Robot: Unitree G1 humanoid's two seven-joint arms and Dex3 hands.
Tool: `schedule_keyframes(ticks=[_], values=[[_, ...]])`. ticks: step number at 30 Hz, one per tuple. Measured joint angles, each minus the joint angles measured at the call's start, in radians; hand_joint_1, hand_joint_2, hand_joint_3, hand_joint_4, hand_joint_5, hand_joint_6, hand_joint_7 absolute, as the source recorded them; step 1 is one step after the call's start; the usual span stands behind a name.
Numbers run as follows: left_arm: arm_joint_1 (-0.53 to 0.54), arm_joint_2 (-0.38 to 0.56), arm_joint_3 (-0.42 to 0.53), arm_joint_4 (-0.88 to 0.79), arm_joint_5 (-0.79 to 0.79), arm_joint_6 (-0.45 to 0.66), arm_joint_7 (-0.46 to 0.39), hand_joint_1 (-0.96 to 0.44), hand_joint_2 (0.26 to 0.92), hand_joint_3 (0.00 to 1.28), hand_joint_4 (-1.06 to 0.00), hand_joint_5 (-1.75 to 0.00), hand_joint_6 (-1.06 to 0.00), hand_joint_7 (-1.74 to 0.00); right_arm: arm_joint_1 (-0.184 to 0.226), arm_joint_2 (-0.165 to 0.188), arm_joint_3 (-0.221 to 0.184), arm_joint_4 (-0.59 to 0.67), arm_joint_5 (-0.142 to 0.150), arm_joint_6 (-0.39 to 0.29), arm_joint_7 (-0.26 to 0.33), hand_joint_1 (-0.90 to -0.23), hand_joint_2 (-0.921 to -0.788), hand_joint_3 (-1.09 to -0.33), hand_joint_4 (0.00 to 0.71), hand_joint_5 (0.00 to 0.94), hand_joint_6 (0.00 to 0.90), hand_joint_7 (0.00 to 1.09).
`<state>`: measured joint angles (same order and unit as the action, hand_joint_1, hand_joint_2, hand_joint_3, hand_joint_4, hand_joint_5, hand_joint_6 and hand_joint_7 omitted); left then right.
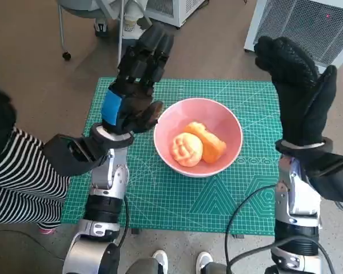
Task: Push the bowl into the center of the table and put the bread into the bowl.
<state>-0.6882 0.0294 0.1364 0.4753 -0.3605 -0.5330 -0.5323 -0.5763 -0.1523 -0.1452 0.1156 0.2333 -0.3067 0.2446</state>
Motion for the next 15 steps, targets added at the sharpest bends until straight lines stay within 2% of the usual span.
schedule_keyframes(ticks=[15], values=[[0.007, -0.001, 0.004, 0.011, -0.009, -0.002, -0.016, -0.73, 0.921, 0.39, -0.07, -0.03, 0.0, -0.35, 0.0, 0.004, 0.005, 0.003, 0.004, 0.01, 0.0, -0.708, -0.921, -0.673, 0.191, 0.0, 0.129, 0.35]])
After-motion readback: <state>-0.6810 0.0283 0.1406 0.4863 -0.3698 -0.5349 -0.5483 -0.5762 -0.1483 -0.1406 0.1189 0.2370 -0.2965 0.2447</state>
